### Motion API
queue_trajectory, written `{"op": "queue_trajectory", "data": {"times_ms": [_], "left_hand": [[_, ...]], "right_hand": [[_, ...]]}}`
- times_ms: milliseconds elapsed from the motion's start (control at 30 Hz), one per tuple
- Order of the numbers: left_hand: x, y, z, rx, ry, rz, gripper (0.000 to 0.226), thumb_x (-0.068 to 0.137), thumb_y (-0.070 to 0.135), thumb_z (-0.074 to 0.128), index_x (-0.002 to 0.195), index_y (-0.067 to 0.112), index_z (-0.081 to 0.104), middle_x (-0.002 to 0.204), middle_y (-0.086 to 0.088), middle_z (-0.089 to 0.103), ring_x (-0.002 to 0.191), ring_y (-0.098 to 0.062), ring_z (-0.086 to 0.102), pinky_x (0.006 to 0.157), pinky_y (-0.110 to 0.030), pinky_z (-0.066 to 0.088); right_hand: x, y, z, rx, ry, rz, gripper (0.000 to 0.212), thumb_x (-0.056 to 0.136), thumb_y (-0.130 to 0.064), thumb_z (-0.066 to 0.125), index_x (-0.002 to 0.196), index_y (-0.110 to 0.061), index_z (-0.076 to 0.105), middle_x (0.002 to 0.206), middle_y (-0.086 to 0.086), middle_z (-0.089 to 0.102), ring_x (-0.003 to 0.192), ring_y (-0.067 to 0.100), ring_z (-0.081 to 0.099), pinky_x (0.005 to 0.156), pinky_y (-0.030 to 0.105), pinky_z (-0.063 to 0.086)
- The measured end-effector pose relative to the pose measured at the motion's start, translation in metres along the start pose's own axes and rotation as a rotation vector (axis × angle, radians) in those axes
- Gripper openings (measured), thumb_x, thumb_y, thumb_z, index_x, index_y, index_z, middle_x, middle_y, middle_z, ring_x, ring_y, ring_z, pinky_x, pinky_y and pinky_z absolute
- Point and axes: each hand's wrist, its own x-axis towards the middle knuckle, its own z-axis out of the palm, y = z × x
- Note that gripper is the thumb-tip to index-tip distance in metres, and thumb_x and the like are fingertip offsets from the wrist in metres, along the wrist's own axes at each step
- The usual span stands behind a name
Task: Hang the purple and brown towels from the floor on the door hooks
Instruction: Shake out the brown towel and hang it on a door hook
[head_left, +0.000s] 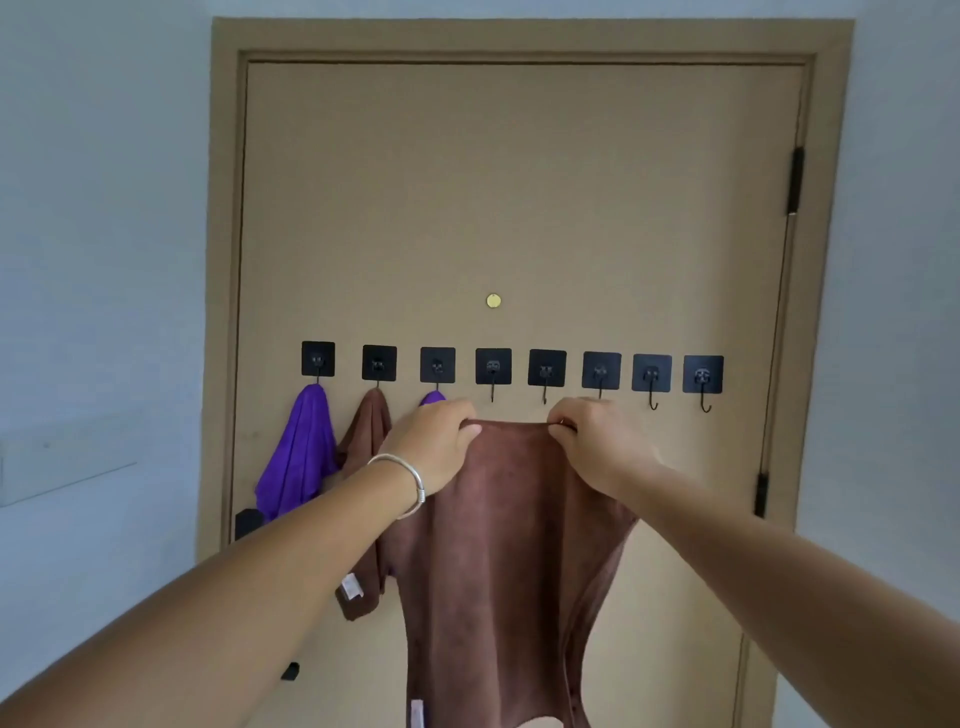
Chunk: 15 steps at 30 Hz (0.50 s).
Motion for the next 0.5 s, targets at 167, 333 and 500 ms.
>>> {"op": "queue_trajectory", "data": {"times_ms": [167, 333, 500], "left_hand": [[0.059, -0.044, 0.033, 0.015, 0.053, 0.061, 0.007, 0.097, 0.033, 0.046, 0.095, 0.025, 0.047, 0.093, 0.01, 0.059, 0.078, -0.019, 0.057, 0.065, -0.034, 0.045], [0.099, -0.078, 0.058, -0.038, 0.06, 0.157, 0.016, 0.094, 0.018, 0.049, 0.09, 0.033, 0.045, 0.093, 0.015, 0.052, 0.074, -0.018, 0.055, 0.065, -0.032, 0.045], [0.142, -0.101, 0.085, -0.004, -0.021, 0.167, 0.039, 0.094, 0.009, 0.043, 0.107, 0.041, 0.062, 0.114, 0.02, 0.054, 0.092, -0.015, 0.059, 0.076, -0.03, 0.044]], "right_hand": [[0.062, 0.009, 0.04, -0.026, 0.024, 0.014, 0.015, 0.096, -0.024, 0.048, 0.09, -0.028, 0.061, 0.094, -0.006, 0.06, 0.083, 0.017, 0.055, 0.068, 0.032, 0.048], [0.107, 0.013, 0.075, -0.066, 0.061, 0.006, 0.014, 0.096, -0.023, 0.049, 0.097, -0.025, 0.063, 0.095, -0.003, 0.061, 0.085, 0.02, 0.055, 0.069, 0.032, 0.047], [0.147, 0.022, 0.101, -0.195, 0.053, -0.039, 0.009, 0.096, -0.017, 0.046, 0.099, -0.022, 0.053, 0.092, 0.001, 0.059, 0.082, 0.026, 0.056, 0.065, 0.036, 0.047]]}}
